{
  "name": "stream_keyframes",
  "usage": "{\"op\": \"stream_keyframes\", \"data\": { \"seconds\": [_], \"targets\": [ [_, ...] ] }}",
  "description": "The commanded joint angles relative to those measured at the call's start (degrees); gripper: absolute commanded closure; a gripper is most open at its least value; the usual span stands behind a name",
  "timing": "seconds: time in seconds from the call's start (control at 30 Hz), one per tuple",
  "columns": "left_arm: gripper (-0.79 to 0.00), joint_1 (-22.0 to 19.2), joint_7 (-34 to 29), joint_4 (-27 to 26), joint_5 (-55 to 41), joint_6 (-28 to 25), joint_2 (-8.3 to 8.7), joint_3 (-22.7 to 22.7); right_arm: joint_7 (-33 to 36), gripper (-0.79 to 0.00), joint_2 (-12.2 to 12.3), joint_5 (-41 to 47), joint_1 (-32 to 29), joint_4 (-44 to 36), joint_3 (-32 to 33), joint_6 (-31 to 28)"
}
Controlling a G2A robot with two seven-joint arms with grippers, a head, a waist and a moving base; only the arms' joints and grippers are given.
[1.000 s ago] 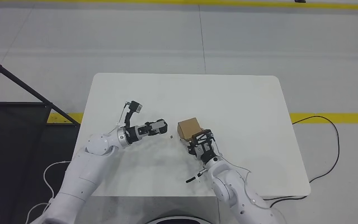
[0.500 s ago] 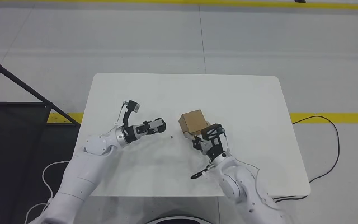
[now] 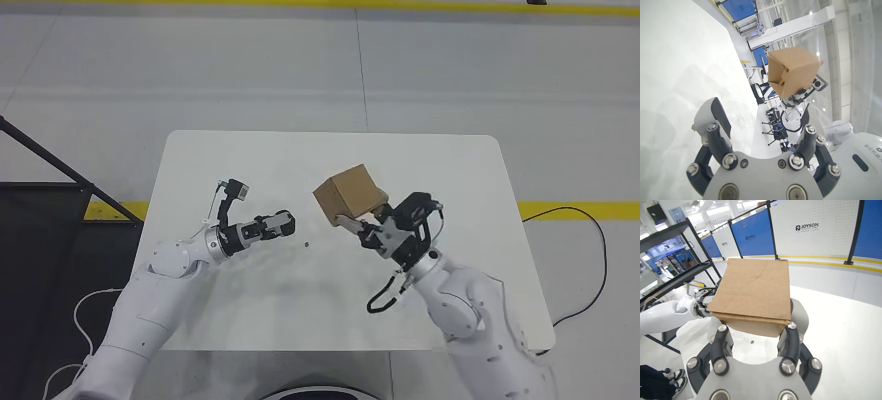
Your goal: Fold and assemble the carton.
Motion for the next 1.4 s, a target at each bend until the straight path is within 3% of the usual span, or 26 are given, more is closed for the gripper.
{"op": "stream_keyframes", "data": {
  "seconds": [0.0, 0.47, 0.87, 1.1, 1.23, 1.37],
  "targets": [
    [-0.785, 0.0, 0.0, 0.0, -0.1, 0.0, 0.01, 0.1, 1.4, -0.283, 0.0, 2.6, 2.0, 0.5, 0.7, -1.4],
    [-0.785, 0.4, -0.9, -0.2, -1.6, -0.8, 0.11, 0.5, 9.5, -0.157, -0.2, 22.4, 19.6, 8.8, 3.6, -7.1],
    [-0.785, 1.0, -2.0, -0.3, -2.7, -1.0, 0.36, 0.4, 11.5, -0.080, -0.8, 40.7, 30.0, 15.3, 3.5, -13.0],
    [-0.785, 1.0, -1.9, -0.3, -3.0, -1.3, 0.43, 0.4, 11.6, -0.062, -0.7, 41.2, 31.9, 16.3, 3.8, -13.0],
    [-0.785, 1.1, -1.6, -0.4, -2.8, -1.5, 0.51, 0.2, 11.5, -0.092, -0.4, 36.2, 32.0, 14.7, 4.1, -13.3],
    [-0.785, 1.0, -0.3, -0.5, -2.3, -1.8, 0.67, -0.5, 10.7, -0.068, -0.1, 28.6, 31.5, 11.5, 4.5, -14.2]
  ]
}}
